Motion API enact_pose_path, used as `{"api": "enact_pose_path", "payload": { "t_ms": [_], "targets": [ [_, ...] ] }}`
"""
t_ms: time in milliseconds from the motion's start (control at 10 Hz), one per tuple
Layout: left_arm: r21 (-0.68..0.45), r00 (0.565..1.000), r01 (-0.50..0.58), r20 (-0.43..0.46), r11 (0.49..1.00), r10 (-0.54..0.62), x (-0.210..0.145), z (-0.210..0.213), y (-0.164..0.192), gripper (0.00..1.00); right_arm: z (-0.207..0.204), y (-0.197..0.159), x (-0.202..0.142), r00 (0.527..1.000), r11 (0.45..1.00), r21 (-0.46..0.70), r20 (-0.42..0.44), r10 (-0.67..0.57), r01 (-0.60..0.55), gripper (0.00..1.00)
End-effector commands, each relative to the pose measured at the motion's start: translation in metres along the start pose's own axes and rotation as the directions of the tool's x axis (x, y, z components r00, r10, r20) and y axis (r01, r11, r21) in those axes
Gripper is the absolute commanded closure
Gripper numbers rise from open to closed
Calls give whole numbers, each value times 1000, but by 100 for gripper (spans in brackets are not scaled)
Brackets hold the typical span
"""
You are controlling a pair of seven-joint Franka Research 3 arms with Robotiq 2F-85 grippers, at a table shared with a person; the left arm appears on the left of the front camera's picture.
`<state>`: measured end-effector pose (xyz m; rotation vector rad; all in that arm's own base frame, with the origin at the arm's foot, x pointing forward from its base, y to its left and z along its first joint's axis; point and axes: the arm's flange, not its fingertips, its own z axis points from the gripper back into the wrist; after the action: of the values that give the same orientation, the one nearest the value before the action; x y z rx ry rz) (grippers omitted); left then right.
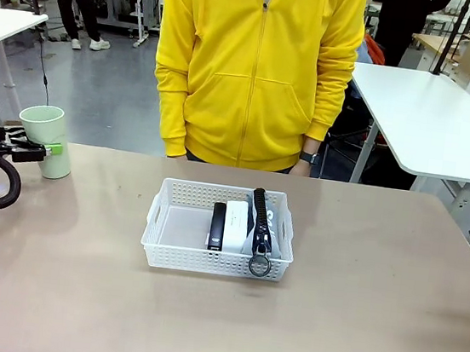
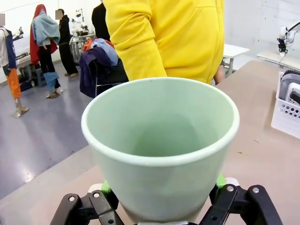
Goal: Efficiently arrange items inside the basket to fit them all.
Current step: Pick up the Reusable plastic cup and place it inside the Organizing basket.
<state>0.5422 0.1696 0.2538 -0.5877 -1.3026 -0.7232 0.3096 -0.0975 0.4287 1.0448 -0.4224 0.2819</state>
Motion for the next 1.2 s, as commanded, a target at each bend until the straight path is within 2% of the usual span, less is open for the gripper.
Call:
{"api": "enact_pose_path", "payload": {
  "t_ms": [0,200,300,400,500,600,700,900,1000,1100],
  "targets": [
    [-9,1000,8,22,1000,-8,5,4,-3,100,1,4,3,1000,1000,13,13,-18,17,0],
    [-13,999,12,32,1000,-11,8,6,-6,100,1,4,3,1000,1000,13,13,-18,17,0],
    [-19,999,8,36,1000,-7,13,10,-12,71,1,4,3,1000,1000,13,13,-18,17,0],
    [-36,999,-14,41,999,15,24,19,-22,71,1,4,3,1000,1000,13,13,-18,17,0],
    [-47,998,-62,16,997,63,48,39,-44,100,1,4,3,1000,1000,13,13,-18,17,0],
    [-30,999,-28,-36,999,27,71,61,-69,71,1,4,3,1000,1000,13,13,-18,17,0],
    [-178,996,-57,-84,982,43,91,89,-98,100,1,4,3,1000,1000,13,13,-18,17,0],
    [-281,988,-37,-153,959,-7,104,138,-148,100,1,4,3,1000,1000,13,13,-18,17,0],
    [-323,985,-53,-172,945,-3,101,149,-158,71,1,4,3,1000,1000,13,13,-18,17,0],
    [-295,987,-65,-161,953,18,99,154,-158,71,1,4,3,1000,1000,13,13,-18,17,0]
  ]
}}
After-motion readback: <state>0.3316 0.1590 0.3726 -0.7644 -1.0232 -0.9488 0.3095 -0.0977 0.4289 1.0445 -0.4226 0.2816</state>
